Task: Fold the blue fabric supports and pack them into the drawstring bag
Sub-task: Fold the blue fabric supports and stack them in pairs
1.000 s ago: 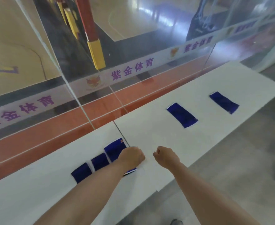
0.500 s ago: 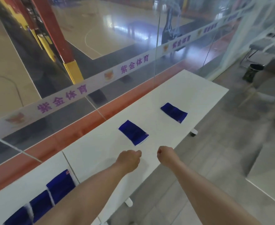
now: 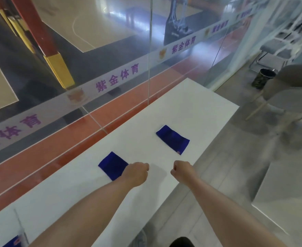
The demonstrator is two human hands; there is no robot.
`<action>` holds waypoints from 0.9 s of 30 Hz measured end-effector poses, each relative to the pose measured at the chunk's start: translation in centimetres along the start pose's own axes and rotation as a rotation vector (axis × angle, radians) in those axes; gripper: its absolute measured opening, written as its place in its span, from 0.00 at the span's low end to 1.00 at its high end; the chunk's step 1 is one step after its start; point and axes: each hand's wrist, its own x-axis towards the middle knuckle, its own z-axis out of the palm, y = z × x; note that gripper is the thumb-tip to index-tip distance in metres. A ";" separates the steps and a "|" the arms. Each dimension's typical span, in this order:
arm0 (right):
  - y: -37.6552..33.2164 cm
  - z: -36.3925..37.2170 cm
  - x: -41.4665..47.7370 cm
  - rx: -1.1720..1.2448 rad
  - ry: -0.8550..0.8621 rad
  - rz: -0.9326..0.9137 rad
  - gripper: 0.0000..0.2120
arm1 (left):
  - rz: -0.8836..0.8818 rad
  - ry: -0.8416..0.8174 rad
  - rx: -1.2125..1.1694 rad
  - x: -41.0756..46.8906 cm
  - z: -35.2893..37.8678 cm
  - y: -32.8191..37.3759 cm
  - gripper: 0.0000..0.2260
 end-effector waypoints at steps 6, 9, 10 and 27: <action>3.0 -2.2 8.6 -0.087 -0.037 -0.029 0.14 | -0.014 -0.002 0.001 7.7 0.8 1.6 0.16; 4.5 -2.3 13.5 -0.157 -0.109 -0.078 0.11 | -0.073 0.016 -0.047 11.5 1.9 2.0 0.15; 4.8 -2.4 15.1 -0.162 -0.128 -0.087 0.09 | -0.113 0.037 -0.072 12.5 2.3 2.2 0.14; 11.1 1.3 24.2 -0.433 0.118 -0.659 0.10 | 0.066 0.063 0.051 29.7 4.9 0.1 0.17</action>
